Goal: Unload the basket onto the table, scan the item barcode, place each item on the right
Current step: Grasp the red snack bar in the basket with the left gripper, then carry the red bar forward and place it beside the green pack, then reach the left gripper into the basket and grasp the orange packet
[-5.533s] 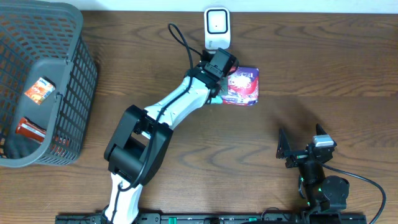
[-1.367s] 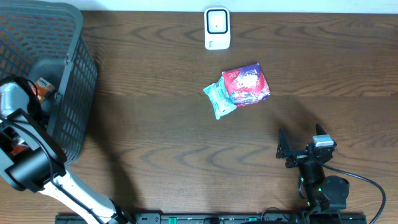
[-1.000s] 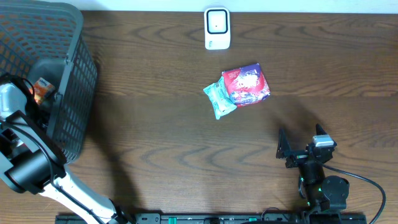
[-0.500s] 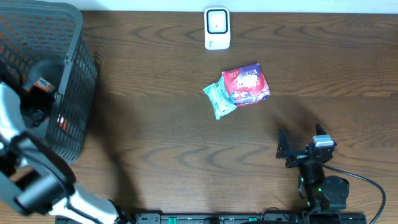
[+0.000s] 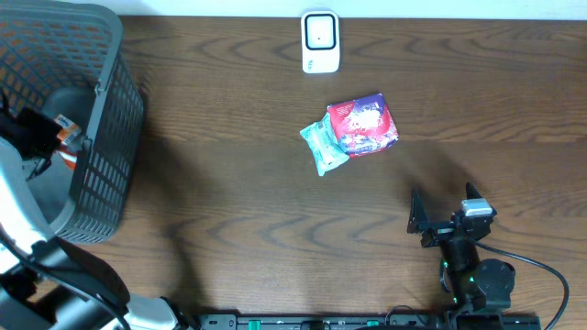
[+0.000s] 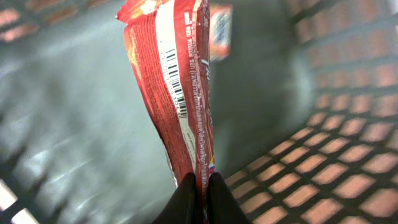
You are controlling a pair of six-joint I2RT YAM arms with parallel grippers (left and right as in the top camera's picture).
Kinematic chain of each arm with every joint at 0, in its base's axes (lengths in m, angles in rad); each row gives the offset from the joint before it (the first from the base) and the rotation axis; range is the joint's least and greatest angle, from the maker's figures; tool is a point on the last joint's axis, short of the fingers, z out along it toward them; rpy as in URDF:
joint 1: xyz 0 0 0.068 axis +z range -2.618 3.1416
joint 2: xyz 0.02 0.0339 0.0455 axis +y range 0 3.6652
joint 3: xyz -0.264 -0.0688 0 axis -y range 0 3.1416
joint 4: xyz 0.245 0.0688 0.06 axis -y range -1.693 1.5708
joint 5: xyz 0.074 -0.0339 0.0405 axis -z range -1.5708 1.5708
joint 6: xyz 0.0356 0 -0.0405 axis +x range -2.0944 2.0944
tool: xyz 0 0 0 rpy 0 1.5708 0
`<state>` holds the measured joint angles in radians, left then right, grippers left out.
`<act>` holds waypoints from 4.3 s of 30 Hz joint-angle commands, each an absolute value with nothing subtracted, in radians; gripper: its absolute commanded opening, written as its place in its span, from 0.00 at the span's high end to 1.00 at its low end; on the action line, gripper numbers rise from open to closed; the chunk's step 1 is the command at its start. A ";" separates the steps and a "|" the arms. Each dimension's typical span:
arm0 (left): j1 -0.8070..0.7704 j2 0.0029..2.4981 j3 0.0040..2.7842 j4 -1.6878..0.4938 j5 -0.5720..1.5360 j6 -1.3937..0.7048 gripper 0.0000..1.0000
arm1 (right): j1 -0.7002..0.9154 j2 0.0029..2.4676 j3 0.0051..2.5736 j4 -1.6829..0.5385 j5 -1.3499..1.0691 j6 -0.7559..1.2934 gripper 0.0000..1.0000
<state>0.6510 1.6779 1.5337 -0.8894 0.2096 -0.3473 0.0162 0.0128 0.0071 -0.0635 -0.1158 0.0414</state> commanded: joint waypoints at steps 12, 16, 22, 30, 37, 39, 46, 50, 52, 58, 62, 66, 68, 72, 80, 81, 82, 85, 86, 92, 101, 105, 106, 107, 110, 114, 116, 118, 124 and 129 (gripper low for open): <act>0.484 1.277 1.545 -0.612 0.382 -0.453 0.93 | 0.020 0.009 0.006 -0.067 -0.122 0.051 0.01; 0.279 1.255 1.545 -0.612 0.371 -0.355 0.93 | 0.020 0.009 0.006 -0.067 -0.122 0.051 0.01; -0.102 1.290 1.542 -0.683 0.065 -0.257 0.93 | 0.020 0.009 0.006 -0.067 -0.122 0.051 0.01; -0.363 1.486 1.541 -0.786 -0.110 -0.255 0.93 | 0.020 0.009 0.006 -0.067 -0.122 0.051 0.01; -0.446 1.722 1.541 -0.776 -0.109 -0.256 0.93 | 0.020 0.009 0.006 -0.067 -0.122 0.051 0.01; -0.460 1.782 1.541 -0.765 -0.109 -0.273 0.93 | 0.020 0.009 0.006 -0.067 -0.122 0.051 0.01; -0.491 1.924 1.541 -0.728 -0.109 -0.361 0.93 | 0.020 0.009 0.006 -0.067 -0.122 0.051 0.01; -0.490 1.952 1.541 -0.713 -0.077 -0.370 0.92 | 0.020 0.009 0.006 -0.067 -0.121 0.051 0.01; -0.491 1.952 1.541 -0.699 -0.040 -0.372 0.73 | 0.020 0.009 0.006 -0.067 -0.122 0.051 0.01; -0.490 1.942 1.544 -0.676 0.015 -0.336 0.58 | 0.020 0.009 0.006 -0.067 -0.122 0.051 0.01; -0.480 1.885 1.552 -0.676 0.014 -0.257 0.57 | 0.020 0.009 0.006 -0.068 -0.122 0.051 0.01; -0.432 1.771 1.572 -0.675 -0.060 -0.251 0.52 | 0.020 0.009 0.006 -0.067 -0.122 0.051 0.01; -0.389 1.700 1.577 -0.673 -0.125 -0.251 0.49 | 0.020 0.009 0.006 -0.067 -0.122 0.051 0.01; -0.249 1.562 1.577 -0.650 -0.270 -0.252 0.41 | 0.020 0.009 0.006 -0.067 -0.122 0.051 0.01; 0.175 1.444 1.577 -0.640 -0.327 -0.273 0.24 | 0.020 0.009 0.006 -0.067 -0.122 0.051 0.01; 0.228 1.448 1.577 -0.648 -0.327 -0.274 0.22 | 0.020 0.009 0.006 -0.067 -0.122 0.051 0.01; 0.278 1.453 1.577 -0.657 -0.327 -0.275 0.20 | 0.020 0.009 0.006 -0.067 -0.122 0.051 0.01; 0.389 1.475 1.574 -0.683 -0.327 -0.316 0.17 | 0.020 0.009 0.006 -0.067 -0.122 0.051 0.01; 0.422 1.486 1.573 -0.688 -0.326 -0.349 0.16 | 0.020 0.009 0.006 -0.067 -0.122 0.051 0.01; 0.509 1.581 1.572 -0.675 -0.323 -0.376 0.17 | 0.020 0.009 0.006 -0.067 -0.121 0.051 0.01; 0.508 1.812 1.572 -0.599 -0.323 -0.044 0.15 | 0.020 0.009 0.006 -0.067 -0.122 0.051 0.01; 0.508 1.884 1.572 -0.565 -0.279 0.002 0.12 | 0.020 0.009 0.006 -0.067 -0.122 0.051 0.01; 0.508 1.900 1.572 -0.554 -0.231 0.021 0.12 | 0.020 0.009 0.006 -0.067 -0.122 0.051 0.01; 0.508 1.914 1.572 -0.541 -0.191 0.030 0.12 | 0.020 0.009 0.006 -0.067 -0.122 0.051 0.01; 0.505 1.947 1.572 -0.495 -0.117 0.025 0.11 | 0.020 0.009 0.006 -0.067 -0.122 0.051 0.01; 0.498 1.997 1.572 -0.419 -0.116 -0.001 0.12 | 0.020 0.009 0.006 -0.067 -0.122 0.051 0.01; 0.498 2.024 1.572 -0.402 -0.116 -0.005 0.12 | 0.020 0.009 0.006 -0.067 -0.122 0.051 0.01; 0.498 2.053 1.572 -0.393 -0.124 -0.024 0.12 | 0.020 0.009 0.006 -0.067 -0.122 0.051 0.01; 0.498 2.133 1.572 -0.363 -0.175 -0.047 0.18 | 0.020 0.009 0.006 -0.067 -0.121 0.051 0.01; 0.498 2.167 1.572 -0.334 -0.213 -0.047 0.20 | 0.020 0.009 0.006 -0.067 -0.122 0.051 0.01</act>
